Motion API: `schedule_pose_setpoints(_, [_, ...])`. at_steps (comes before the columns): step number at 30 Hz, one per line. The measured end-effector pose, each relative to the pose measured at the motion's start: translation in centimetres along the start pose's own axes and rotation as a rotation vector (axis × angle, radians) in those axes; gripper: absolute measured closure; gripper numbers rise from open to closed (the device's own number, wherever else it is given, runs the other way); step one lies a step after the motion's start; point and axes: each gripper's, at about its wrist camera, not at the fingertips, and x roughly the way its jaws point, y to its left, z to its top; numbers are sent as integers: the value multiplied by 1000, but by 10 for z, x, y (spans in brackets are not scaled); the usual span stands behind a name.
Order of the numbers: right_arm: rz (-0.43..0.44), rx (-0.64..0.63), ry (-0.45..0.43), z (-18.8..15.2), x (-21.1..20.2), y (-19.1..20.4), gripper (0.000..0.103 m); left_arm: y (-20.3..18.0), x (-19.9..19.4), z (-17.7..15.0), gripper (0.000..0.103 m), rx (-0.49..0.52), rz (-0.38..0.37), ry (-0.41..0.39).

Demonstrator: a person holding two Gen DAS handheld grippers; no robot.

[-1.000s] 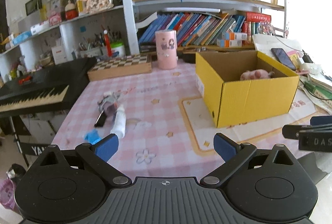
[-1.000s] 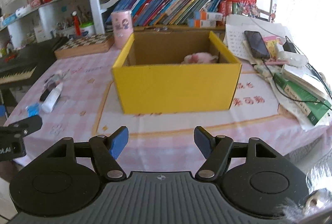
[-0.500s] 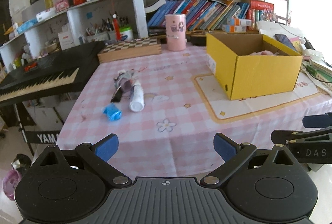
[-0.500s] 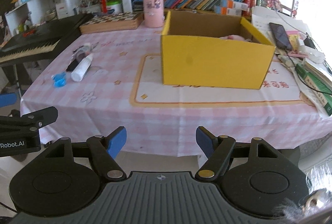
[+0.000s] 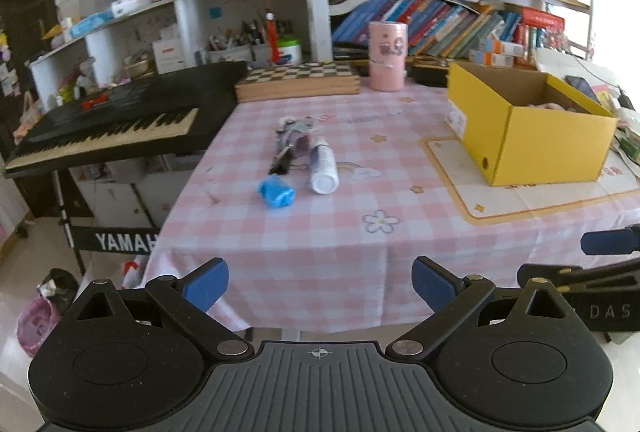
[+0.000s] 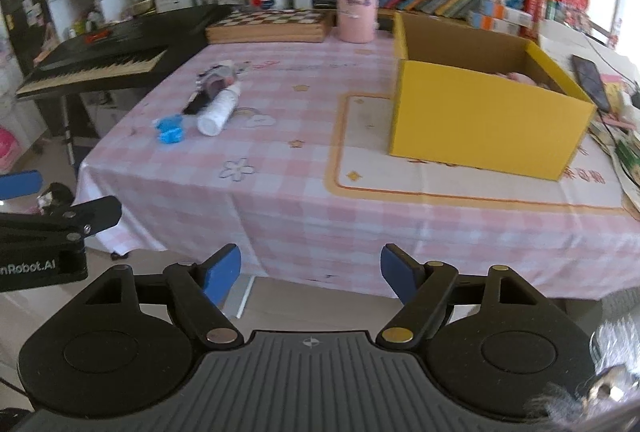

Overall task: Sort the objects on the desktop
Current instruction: 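Withdraw both tools from the box back over the table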

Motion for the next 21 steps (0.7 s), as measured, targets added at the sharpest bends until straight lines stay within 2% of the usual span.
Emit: schedule_pose_setpoints(21, [49,-85,-7,15,9,39,22,28,-1,1,0,-29,19,-24])
